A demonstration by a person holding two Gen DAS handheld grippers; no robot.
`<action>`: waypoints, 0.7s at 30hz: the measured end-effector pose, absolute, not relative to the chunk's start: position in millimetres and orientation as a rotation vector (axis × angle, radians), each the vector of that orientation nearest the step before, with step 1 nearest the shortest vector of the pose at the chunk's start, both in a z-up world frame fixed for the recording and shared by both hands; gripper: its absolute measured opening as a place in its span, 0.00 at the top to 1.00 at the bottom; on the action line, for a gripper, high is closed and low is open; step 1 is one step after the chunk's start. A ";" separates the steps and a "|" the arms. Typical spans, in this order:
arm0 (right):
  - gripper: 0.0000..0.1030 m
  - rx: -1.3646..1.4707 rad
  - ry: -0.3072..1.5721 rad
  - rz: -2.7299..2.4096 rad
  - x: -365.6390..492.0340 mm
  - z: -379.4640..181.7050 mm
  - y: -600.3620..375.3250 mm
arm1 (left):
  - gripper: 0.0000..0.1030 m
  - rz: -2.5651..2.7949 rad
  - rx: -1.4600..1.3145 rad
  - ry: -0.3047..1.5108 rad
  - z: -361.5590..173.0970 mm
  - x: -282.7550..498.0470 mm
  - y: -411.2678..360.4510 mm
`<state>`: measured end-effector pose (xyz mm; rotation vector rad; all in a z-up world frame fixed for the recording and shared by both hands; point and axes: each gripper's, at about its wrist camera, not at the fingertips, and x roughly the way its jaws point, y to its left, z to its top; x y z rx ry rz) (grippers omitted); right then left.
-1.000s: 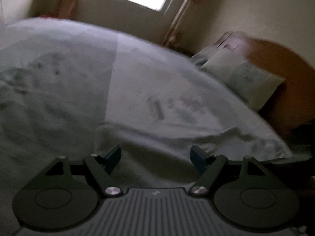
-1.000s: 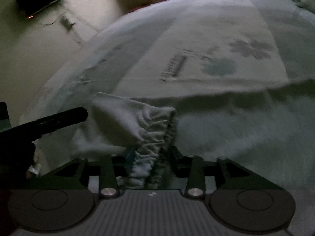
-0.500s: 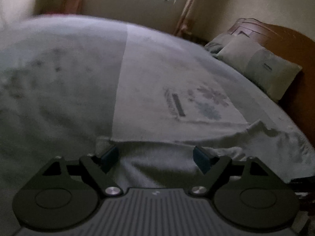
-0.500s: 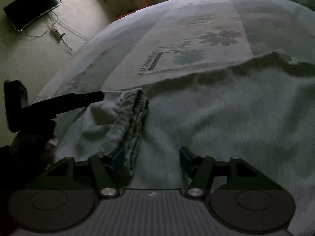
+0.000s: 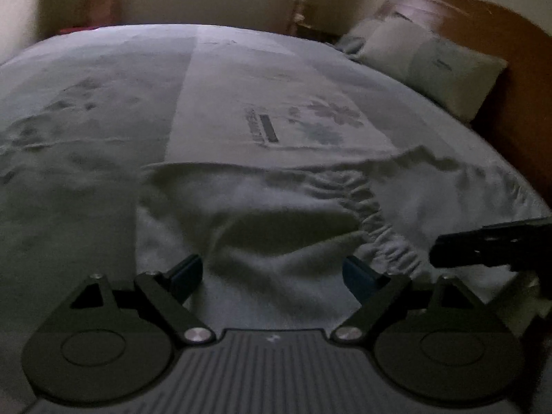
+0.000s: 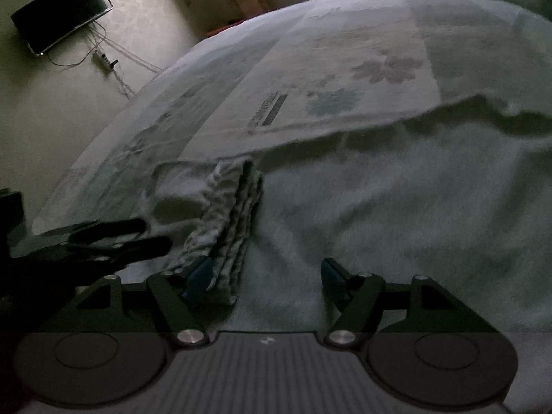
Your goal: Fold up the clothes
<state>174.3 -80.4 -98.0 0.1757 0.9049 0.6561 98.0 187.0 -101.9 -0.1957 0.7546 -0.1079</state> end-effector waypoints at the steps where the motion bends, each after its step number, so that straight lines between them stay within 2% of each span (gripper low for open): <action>1: 0.27 0.175 0.881 0.679 176.0 -91.4 -78.5 | 0.13 -0.108 -0.204 0.745 -96.9 91.7 188.5; 5: 0.31 0.154 0.788 0.811 185.8 -63.1 -57.9 | 0.10 -0.128 -0.204 0.833 -108.5 83.3 190.9; 8: 0.43 0.102 0.774 0.915 199.3 -54.1 -23.9 | 0.10 -0.119 -0.177 0.817 -112.4 75.9 190.9; 10: 0.57 0.078 0.796 0.959 210.7 -59.0 -2.6 | 0.10 -0.118 -0.187 0.813 -111.8 74.3 192.7; 12: 0.62 0.067 0.858 0.971 225.5 -75.8 16.9 | 0.10 -0.123 -0.193 0.810 -113.1 75.9 192.8; 14: 0.62 0.023 0.907 0.922 236.5 -96.5 27.5 | 0.10 -0.128 -0.190 0.803 -114.5 74.2 193.5; 15: 0.77 0.006 0.922 0.883 241.9 -107.8 28.1 | 0.10 -0.129 -0.189 0.800 -114.3 72.2 194.0; 16: 0.84 0.030 0.921 0.866 245.6 -114.8 23.3 | 0.10 -0.131 -0.188 0.797 -114.6 70.6 194.6; 18: 0.83 0.122 0.927 0.854 246.7 -113.9 10.2 | 0.10 -0.137 -0.187 0.791 -115.3 68.0 195.8; 21: 0.77 0.092 0.872 0.868 230.4 -99.2 6.3 | 0.09 -0.141 -0.185 0.786 -115.5 66.1 196.4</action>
